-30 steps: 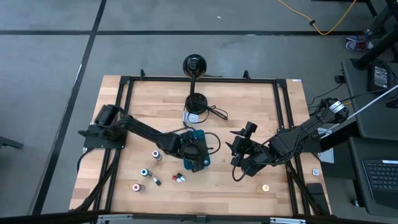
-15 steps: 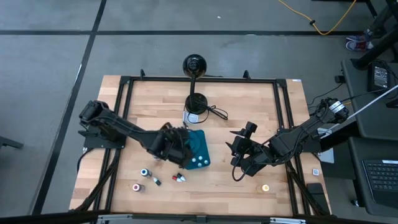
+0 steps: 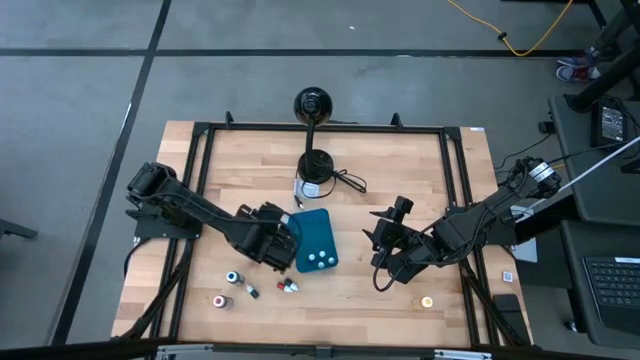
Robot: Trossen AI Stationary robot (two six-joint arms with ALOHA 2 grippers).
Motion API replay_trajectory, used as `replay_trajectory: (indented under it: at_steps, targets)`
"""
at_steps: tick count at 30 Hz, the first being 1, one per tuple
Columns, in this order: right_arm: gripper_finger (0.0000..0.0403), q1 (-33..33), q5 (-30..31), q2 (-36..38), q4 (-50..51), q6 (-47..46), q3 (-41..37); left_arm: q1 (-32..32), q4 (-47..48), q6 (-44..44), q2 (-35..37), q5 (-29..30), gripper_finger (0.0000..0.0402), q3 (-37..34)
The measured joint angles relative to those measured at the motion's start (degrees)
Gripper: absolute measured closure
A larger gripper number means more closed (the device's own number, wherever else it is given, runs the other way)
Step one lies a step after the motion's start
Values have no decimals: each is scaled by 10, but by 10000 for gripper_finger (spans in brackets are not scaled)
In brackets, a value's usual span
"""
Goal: Pick & Place food coloring
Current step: Put the blue small food coloring bottle into the bin
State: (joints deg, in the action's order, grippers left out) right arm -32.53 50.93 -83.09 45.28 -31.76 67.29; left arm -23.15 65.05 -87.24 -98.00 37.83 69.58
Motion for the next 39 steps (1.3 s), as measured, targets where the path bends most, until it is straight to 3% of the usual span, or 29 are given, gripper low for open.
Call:
replay_trajectory:
  at_steps: [8,30,39]
  targets:
    - [171,0,0,0,0,3,0,-9,-34,-61,0,-17,168,-59]
    - [171,0,0,0,-3,1,0,7,-288,-16,0,21,168,-154]
    - [171,0,0,0,-3,1,0,8,-330,-15,0,31,168,-186]
